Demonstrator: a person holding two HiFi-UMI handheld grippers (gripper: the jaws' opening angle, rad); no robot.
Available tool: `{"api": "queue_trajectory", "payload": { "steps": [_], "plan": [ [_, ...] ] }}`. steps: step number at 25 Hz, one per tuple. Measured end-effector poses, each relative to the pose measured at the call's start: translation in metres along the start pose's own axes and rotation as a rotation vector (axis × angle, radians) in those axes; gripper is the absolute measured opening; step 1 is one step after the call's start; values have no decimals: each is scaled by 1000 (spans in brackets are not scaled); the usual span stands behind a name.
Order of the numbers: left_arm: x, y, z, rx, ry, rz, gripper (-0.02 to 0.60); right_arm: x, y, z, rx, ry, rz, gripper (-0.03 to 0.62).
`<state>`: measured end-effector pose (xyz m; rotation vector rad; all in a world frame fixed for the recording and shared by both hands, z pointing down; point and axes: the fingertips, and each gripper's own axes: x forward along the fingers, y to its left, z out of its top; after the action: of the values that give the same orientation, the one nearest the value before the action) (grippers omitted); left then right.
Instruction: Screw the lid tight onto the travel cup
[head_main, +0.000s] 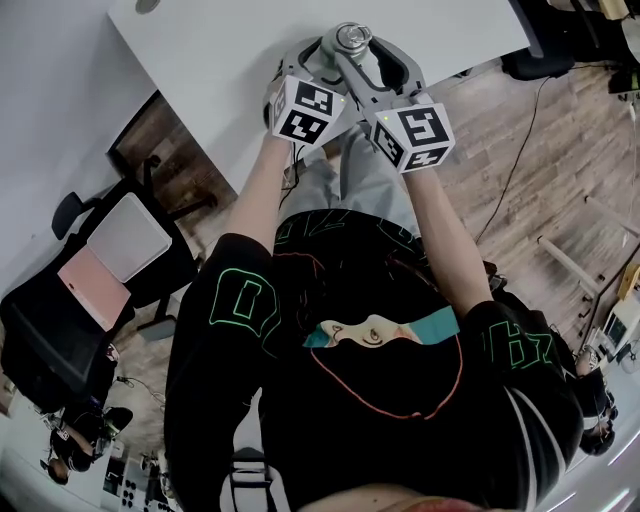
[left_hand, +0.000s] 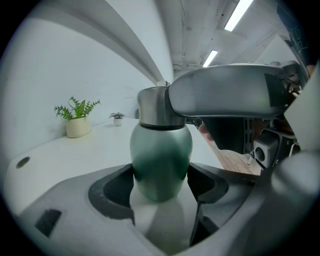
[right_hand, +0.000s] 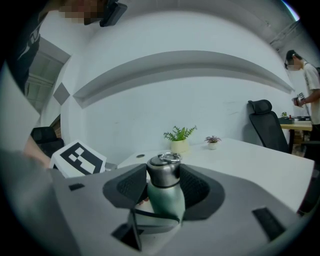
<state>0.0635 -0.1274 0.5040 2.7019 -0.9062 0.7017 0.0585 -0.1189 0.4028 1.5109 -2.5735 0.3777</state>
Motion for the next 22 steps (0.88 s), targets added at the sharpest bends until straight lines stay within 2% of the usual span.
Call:
{"api": "queue_trajectory", "payload": {
  "steps": [9, 13, 16, 22],
  "plan": [
    [0, 0, -2, 7, -7, 4, 351, 1, 1, -1, 4, 30, 5, 221],
    [-2, -2, -4, -3, -9, -21, 357, -2, 2, 2, -12, 50, 9, 230],
    [-10, -4, -2, 12, -5, -47, 402, -8, 0, 15, 0, 21, 21, 258],
    [-49, 2, 29, 45, -100, -31, 397, -19, -3, 43, -1, -51, 36, 238]
  ]
}}
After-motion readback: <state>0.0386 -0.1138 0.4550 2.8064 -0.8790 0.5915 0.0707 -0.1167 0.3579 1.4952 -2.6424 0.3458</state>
